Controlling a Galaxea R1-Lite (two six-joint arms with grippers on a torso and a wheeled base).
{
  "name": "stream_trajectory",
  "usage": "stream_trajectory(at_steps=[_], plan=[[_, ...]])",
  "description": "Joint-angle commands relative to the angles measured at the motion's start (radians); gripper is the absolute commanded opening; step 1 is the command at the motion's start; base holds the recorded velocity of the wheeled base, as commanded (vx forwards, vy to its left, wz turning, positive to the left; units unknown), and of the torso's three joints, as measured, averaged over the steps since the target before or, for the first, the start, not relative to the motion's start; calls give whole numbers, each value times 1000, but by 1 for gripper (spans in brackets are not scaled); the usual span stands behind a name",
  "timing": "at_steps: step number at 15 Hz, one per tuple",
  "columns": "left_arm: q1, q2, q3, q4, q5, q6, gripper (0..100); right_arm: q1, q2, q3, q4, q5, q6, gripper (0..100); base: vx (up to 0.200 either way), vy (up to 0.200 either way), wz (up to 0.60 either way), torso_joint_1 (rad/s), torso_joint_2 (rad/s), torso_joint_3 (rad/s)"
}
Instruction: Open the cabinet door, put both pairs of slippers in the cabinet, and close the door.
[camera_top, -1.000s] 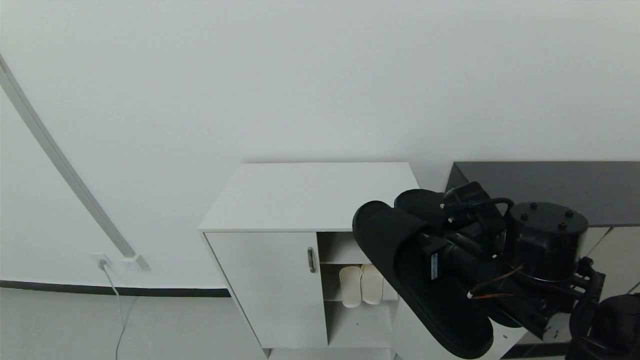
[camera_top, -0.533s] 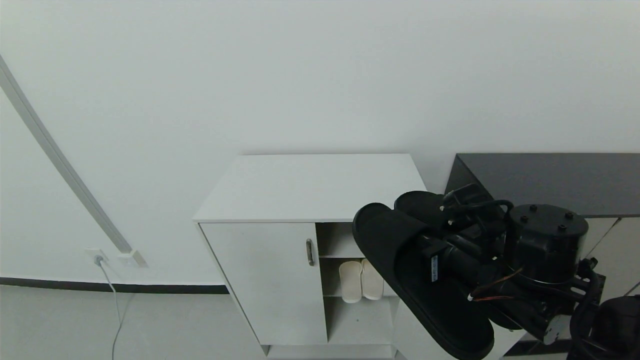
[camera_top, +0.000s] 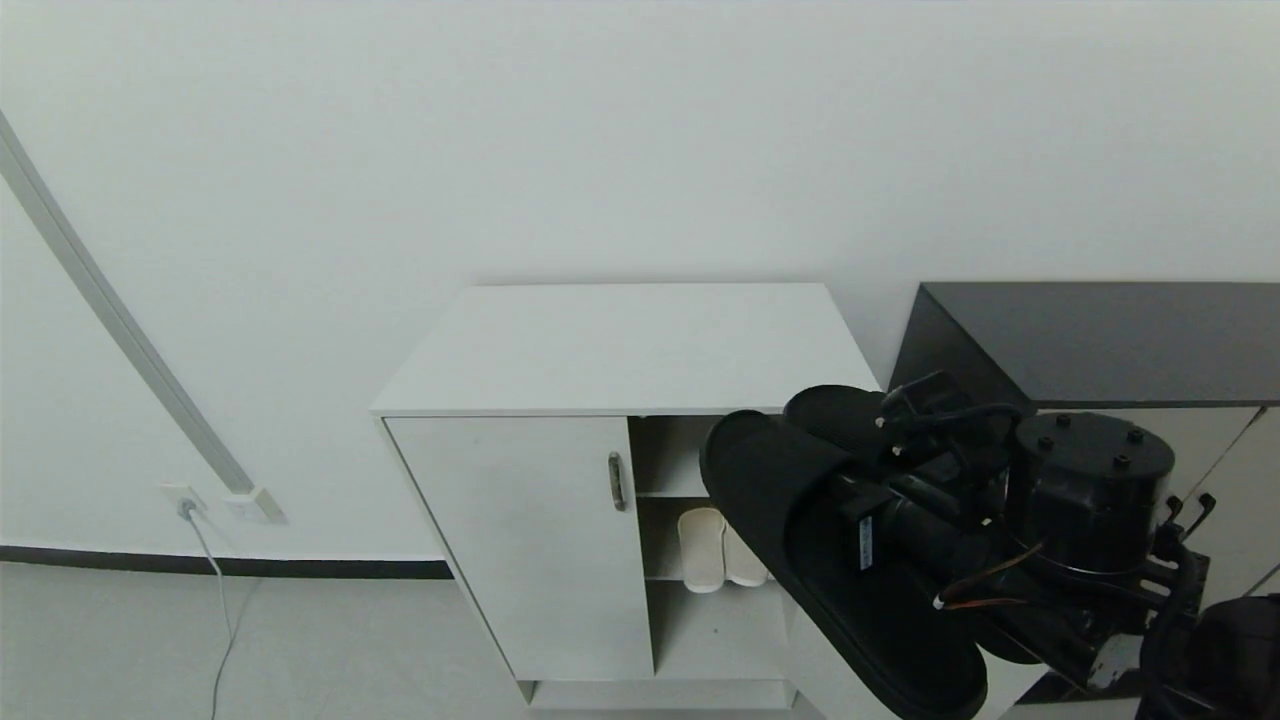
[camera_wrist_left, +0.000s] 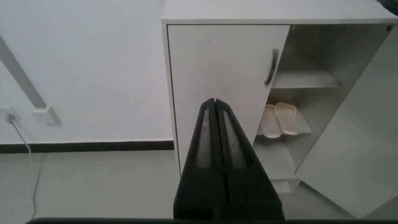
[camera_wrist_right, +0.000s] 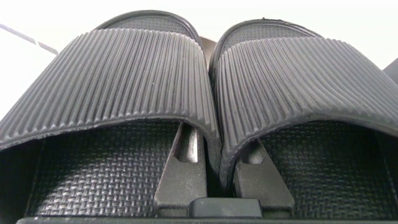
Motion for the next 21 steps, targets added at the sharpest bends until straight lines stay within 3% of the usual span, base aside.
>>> stream_trajectory(at_steps=[1,21], plan=[[0,0,0,0,0,-1,0,2,1,5,-1,2,0,0,0,0,0,-178,417,242],[0,0,0,0,-3,2,0,30,2,14,-1,7,1,0,0,0,0,-189,508,322]])
